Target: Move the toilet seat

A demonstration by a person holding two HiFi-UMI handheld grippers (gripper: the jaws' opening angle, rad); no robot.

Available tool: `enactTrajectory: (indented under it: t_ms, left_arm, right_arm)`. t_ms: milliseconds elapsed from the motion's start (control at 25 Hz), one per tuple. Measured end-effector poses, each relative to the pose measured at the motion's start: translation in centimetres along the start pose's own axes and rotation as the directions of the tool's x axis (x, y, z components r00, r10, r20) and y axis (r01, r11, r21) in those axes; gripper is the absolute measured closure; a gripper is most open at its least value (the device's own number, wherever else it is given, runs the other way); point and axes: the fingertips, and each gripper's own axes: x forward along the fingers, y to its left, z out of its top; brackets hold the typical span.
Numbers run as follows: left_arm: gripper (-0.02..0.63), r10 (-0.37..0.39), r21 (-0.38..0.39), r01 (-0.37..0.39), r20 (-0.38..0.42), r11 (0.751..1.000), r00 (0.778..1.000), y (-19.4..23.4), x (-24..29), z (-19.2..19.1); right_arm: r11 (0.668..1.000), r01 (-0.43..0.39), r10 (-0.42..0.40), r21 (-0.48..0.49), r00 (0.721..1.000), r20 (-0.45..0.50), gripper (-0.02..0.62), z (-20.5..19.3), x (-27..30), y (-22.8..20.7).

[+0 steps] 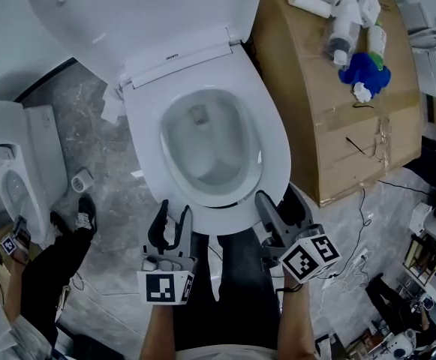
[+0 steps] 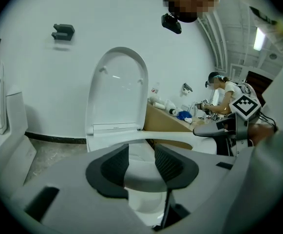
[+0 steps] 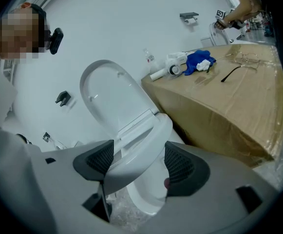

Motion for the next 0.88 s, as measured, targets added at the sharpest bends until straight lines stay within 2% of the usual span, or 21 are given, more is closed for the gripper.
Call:
enactTrajectory:
  t_ms: [240, 440, 560, 680, 880]
  left_arm:
    - [0.500, 0.041, 0.040, -0.043, 0.049, 0.998, 0.998, -0.7, -0.6, 1.3]
    - [0.525, 0.012, 0.031, -0.015, 0.073, 0.999, 0.997, -2.3, -0.2, 2.7]
    - [0.525, 0.022, 0.019, -0.023, 0.074, 1.000, 0.997, -2.2, -0.1, 3.3]
    - [0.525, 0.047, 0.014, -0.049, 0.108, 0.999, 0.993, -1.8, -0.1, 4.2]
    - [0.525, 0.061, 0.046, -0.069, 0.153, 0.997, 0.986, -1.5, -0.2, 5.6]
  right_arm:
    - [1.000, 0.012, -0.012, 0.010, 1.000, -0.007, 0.264, 0.8, -0.1, 0.6]
    - [0.999, 0.012, -0.012, 0.030, 1.000, 0.003, 0.264, 1.7, 0.0, 1.2]
    - [0.999, 0.017, -0.017, 0.034, 1.000, -0.002, 0.264, 2.0, -0.1, 1.5]
    - [0.999, 0.018, -0.018, 0.040, 1.000, 0.004, 0.264, 2.6, 0.0, 1.8]
    - [0.999, 0.016, -0.016, 0.047, 1.000, 0.014, 0.262, 3.2, 0.0, 2.3]
